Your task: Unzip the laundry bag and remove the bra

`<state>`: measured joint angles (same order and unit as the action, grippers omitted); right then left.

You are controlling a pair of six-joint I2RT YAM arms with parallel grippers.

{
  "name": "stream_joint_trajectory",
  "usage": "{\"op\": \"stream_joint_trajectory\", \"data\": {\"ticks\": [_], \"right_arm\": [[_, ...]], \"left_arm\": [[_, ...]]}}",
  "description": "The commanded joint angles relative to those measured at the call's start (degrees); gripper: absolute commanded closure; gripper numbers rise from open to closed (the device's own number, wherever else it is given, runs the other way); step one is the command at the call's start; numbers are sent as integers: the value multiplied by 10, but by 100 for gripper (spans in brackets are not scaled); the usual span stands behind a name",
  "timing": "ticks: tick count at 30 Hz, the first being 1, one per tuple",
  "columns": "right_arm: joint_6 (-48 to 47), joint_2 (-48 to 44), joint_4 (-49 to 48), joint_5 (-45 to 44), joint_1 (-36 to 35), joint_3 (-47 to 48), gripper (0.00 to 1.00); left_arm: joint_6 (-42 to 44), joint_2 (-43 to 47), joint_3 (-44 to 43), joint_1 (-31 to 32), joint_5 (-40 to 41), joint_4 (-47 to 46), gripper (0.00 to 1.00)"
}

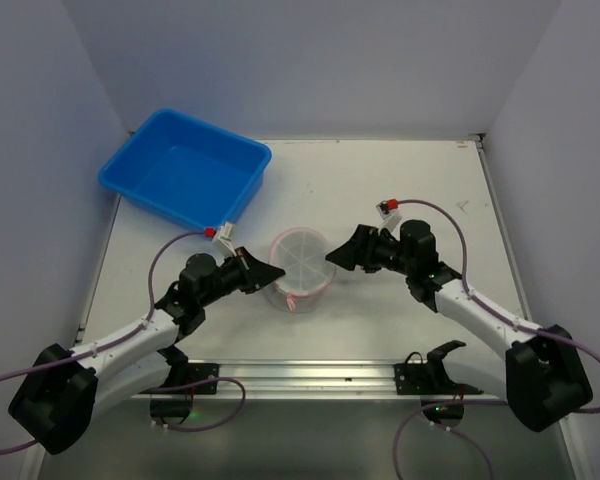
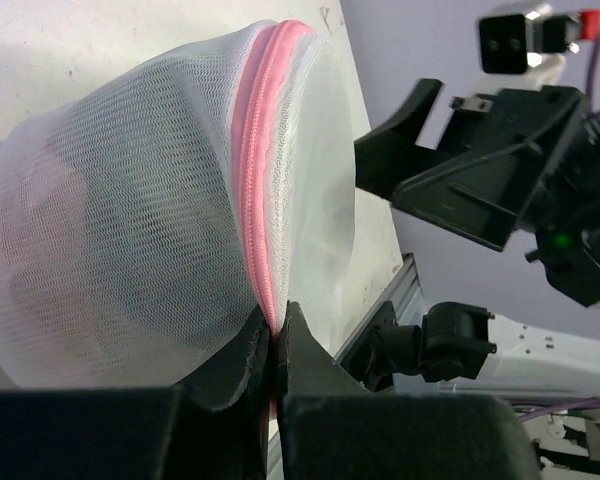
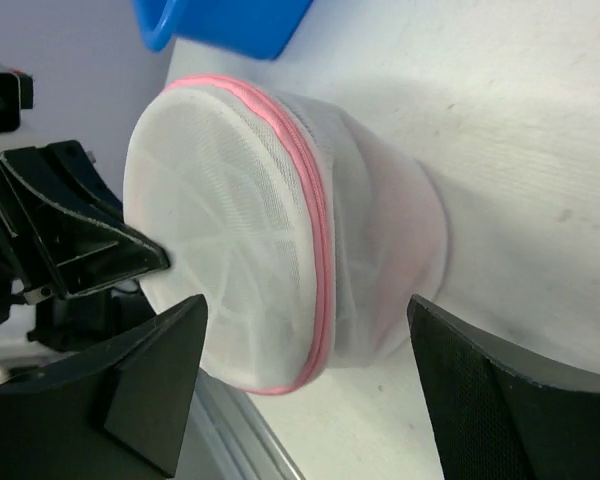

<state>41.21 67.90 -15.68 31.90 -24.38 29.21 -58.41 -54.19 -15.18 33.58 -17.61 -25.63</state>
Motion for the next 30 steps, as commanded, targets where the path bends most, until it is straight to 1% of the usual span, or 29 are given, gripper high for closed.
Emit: {"op": "stream_joint_trajectory", "data": {"ticks": [1,3,4,7,8,10,11,13,14,17,18,21,27,30], "right_arm": [[-53,-100,86,-153,-10,3,16],[-68,-145,108,-206,-30,-8,18],[-70,-186,114,-217,-39,-11,19],[-75,-250,129,-233,-77,-21,31],[-72,-261,130,-234,-86,-24,37],[-65,-275,125,-229,-113,-30,44],[-59,-276,123,-227,-121,-31,52],[-55,-263,106,-229,-151,-33,57],[-54,-242,98,-228,-159,-33,62],[-53,-196,66,-228,-194,-23,65],[-54,-164,51,-229,-213,-19,65],[-54,-107,22,-236,-239,-7,65],[-46,-34,-21,-230,-270,20,65],[-45,-13,-33,-228,-274,27,61]], "left_arm": [[-26,8,-10,7,30,-25,100],[-28,5,-19,9,38,-18,100],[-29,3,-21,10,41,-13,100],[-42,-5,-30,12,51,-10,100],[-46,-6,-32,12,54,-9,100],[-57,-13,-41,14,61,3,100],[-60,-15,-44,14,71,9,100],[-70,-21,-49,14,75,10,100],[-76,-23,-49,15,78,9,100],[-98,-28,-49,15,79,5,100],[-104,-28,-49,15,80,6,100],[-122,-22,-49,16,83,3,100],[-141,-8,-40,16,101,12,100],[-143,-8,-40,16,98,11,100]]}}
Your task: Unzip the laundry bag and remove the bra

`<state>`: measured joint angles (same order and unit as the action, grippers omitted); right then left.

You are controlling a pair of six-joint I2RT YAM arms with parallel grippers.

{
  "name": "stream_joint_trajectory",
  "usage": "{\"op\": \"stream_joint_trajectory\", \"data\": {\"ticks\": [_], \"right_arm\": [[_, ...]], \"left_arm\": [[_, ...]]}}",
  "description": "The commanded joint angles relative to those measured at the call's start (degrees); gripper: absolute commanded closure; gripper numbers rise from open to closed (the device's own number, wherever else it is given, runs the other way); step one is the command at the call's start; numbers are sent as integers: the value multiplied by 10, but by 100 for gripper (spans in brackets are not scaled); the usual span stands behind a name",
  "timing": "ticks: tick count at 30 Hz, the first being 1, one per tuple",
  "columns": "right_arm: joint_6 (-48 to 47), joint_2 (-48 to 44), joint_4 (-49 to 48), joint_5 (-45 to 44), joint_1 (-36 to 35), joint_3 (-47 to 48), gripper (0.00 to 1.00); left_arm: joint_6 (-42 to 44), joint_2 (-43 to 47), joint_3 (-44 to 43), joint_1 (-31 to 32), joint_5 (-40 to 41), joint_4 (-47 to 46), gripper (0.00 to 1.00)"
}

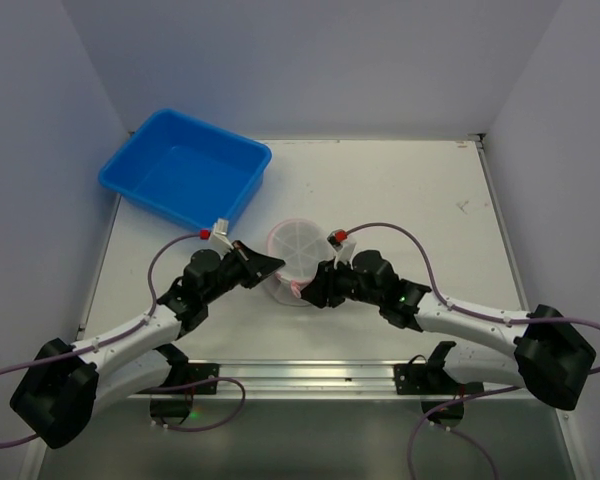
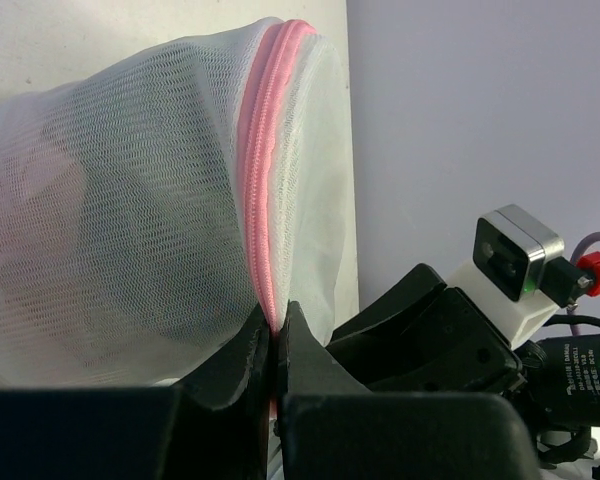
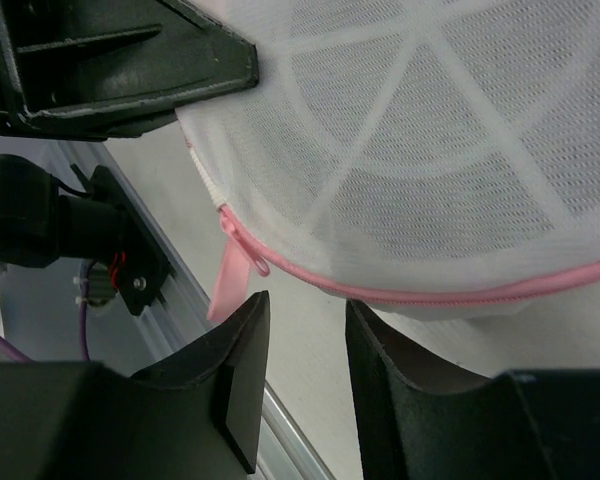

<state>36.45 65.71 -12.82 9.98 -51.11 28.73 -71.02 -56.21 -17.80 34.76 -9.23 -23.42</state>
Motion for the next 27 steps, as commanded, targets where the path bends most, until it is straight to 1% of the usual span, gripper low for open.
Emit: {"op": "stream_joint_trajectory", "data": {"ticks": [1,3,9,16,24,27], "right_arm": [[3,13,-63,-11,-7,33,60],[3,17,-68,-16,-7,35,58],[2,6,-73,-36,-7,38,59],[5,5,-85,-15,-7,40,57],[16,-7,-92,-24,-7,36,57],[24,2,-95,-13,-7,40,57]], "left_arm": [[-17,12,-12,5,12,-10,100],[-18,12,-9,5,11,-11,100],[-17,13,-3,6,12,-13,100],[-10,10,-6,5,11,-12,100],[-3,9,-6,5,19,-4,100],[0,6,-7,5,13,-6,100]]}}
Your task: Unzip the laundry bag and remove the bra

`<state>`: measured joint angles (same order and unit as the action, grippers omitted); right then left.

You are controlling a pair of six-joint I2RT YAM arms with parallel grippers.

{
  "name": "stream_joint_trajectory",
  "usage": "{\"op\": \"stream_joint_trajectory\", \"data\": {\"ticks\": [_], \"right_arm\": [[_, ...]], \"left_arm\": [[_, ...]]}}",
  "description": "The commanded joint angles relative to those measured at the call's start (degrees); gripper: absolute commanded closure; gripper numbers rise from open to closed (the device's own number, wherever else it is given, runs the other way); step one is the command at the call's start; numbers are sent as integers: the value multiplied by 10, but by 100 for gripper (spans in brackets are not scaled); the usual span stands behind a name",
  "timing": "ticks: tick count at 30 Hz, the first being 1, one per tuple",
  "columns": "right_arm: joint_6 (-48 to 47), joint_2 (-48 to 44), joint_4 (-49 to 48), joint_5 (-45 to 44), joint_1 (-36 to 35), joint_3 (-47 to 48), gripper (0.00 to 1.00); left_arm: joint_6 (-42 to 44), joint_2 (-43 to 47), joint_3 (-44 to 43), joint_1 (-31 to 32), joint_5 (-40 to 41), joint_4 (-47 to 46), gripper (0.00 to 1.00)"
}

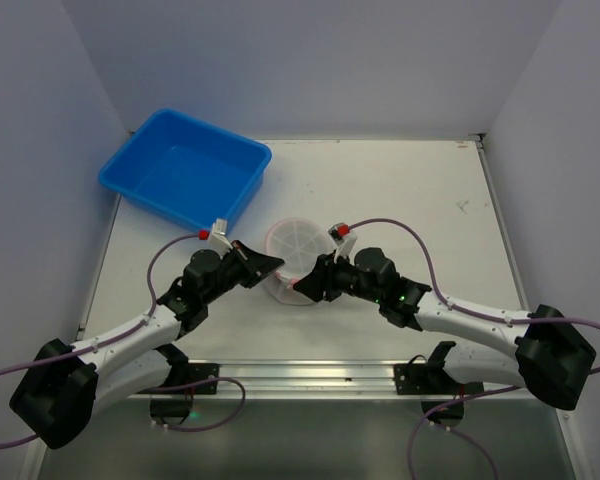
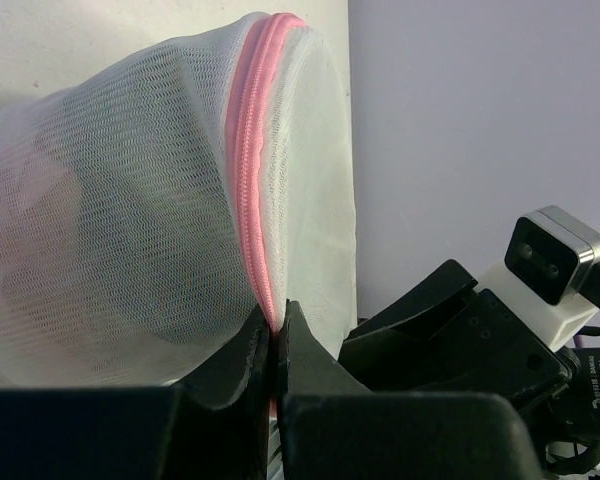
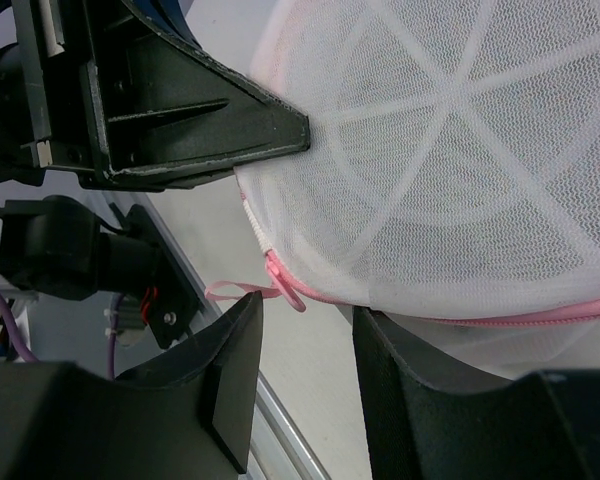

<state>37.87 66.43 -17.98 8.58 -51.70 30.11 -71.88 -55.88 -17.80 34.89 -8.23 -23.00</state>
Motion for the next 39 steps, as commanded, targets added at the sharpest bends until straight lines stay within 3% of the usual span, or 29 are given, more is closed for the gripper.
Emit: {"op": "stream_joint_trajectory", "data": {"ticks": [1,26,32,39], "right_arm": [[10,-3,-45,6,-1,27,57],[31,24,-51,14,0,37,63],[13,17,-32,-12,-1,35,74],[-3,17,-18,-26,0,40,95]], "left_arm": [[9,2,-7,3,3,-9,100],[20,2,-3,4,0,-16,100],[23,5,-1,3,-3,-13,100],[25,10,-1,3,-8,-13,100]]}}
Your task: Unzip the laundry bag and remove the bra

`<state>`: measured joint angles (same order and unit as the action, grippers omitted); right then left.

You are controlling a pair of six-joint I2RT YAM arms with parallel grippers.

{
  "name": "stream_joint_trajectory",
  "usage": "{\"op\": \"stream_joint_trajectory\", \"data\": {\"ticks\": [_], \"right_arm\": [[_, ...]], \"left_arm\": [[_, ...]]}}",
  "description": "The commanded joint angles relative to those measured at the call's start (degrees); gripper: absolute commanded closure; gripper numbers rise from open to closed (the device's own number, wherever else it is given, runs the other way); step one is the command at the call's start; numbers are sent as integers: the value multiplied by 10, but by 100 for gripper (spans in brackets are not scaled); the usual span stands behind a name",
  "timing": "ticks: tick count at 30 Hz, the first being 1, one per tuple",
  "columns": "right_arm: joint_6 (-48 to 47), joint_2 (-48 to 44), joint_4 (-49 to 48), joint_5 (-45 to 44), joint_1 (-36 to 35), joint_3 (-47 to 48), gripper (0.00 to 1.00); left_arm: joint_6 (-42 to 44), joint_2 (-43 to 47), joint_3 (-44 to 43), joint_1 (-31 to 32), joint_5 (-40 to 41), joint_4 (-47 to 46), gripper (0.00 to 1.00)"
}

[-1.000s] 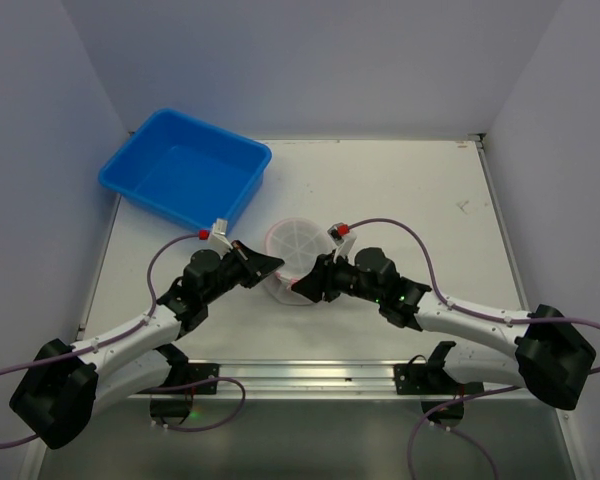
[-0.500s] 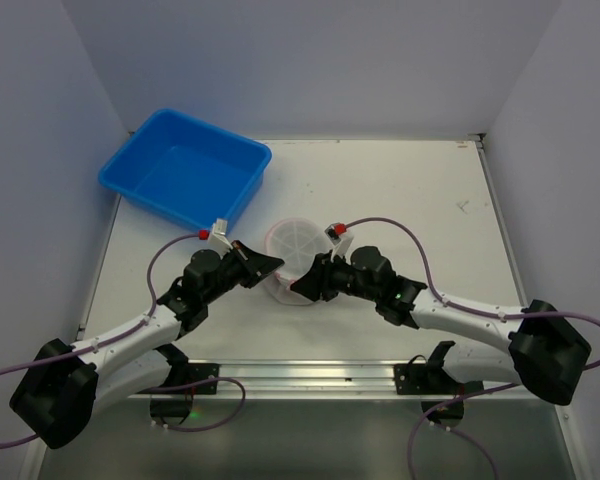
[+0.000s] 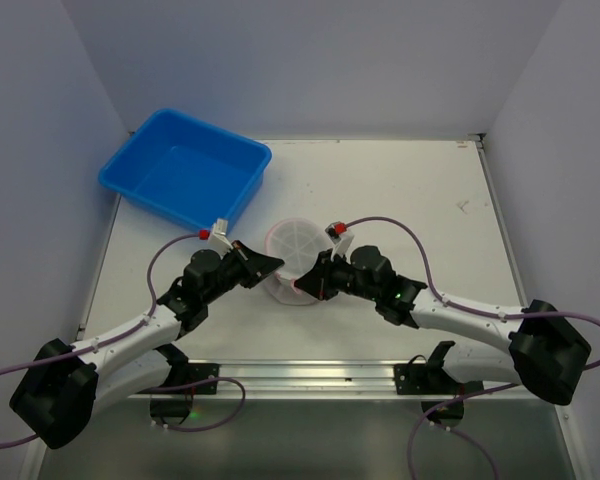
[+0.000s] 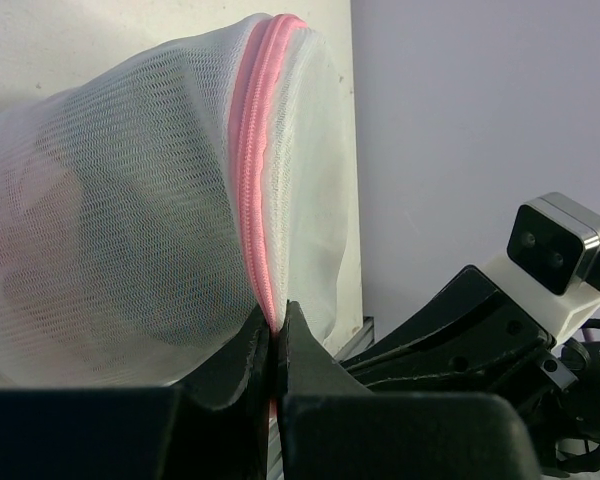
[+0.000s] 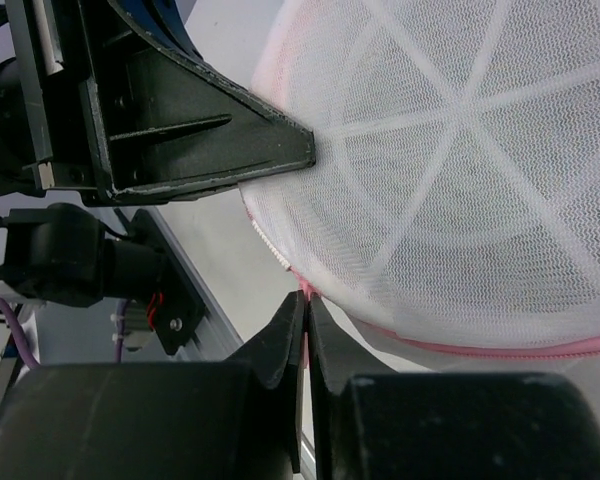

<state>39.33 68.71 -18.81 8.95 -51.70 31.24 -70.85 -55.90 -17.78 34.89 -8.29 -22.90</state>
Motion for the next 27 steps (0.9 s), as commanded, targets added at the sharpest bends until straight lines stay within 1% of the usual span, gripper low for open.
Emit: {"op": "stream_joint_trajectory", "data": {"ticks": [1,4,9,10,12,13,14,16,17,18,20,23,24,26,27], "right_arm": [[-21,-7,-6,-32,0,30,99],[-32,-20,10,-49,1,26,100],[-58,-78,94,-103,17,10,100],[-64,-106,107,-117,33,-2,100],[-67,-132,145,-129,56,-14,100],[-66,-145,158,-130,90,-24,100],[-65,-165,183,-131,110,-27,100],[-66,-175,218,-133,154,-18,100],[-68,-174,254,-137,164,-10,100],[-72,-172,265,-137,169,-2,100],[-92,-170,275,-121,171,14,100],[-115,-169,239,-40,169,18,100],[-115,-165,231,4,169,19,100],[-109,-158,208,33,158,20,100],[-101,-150,203,43,151,22,100]], "left_arm": [[17,13,-1,3,-8,-12,100],[23,21,-2,3,-1,4,100],[39,40,-2,-3,16,46,100],[42,46,-3,-8,16,51,100],[54,54,-5,-13,11,66,100],[60,54,-6,-19,7,71,100],[72,55,-9,-22,3,84,100],[84,56,-14,-30,-14,95,100],[97,56,-15,-34,-20,104,100],[102,55,-14,-37,-32,108,100],[115,51,-16,-51,-42,110,100],[163,13,-44,-75,-75,116,100],[175,-21,-75,-78,-94,116,100],[206,-60,-113,-81,-102,122,100],[215,-100,-132,-81,-113,119,100]]}}
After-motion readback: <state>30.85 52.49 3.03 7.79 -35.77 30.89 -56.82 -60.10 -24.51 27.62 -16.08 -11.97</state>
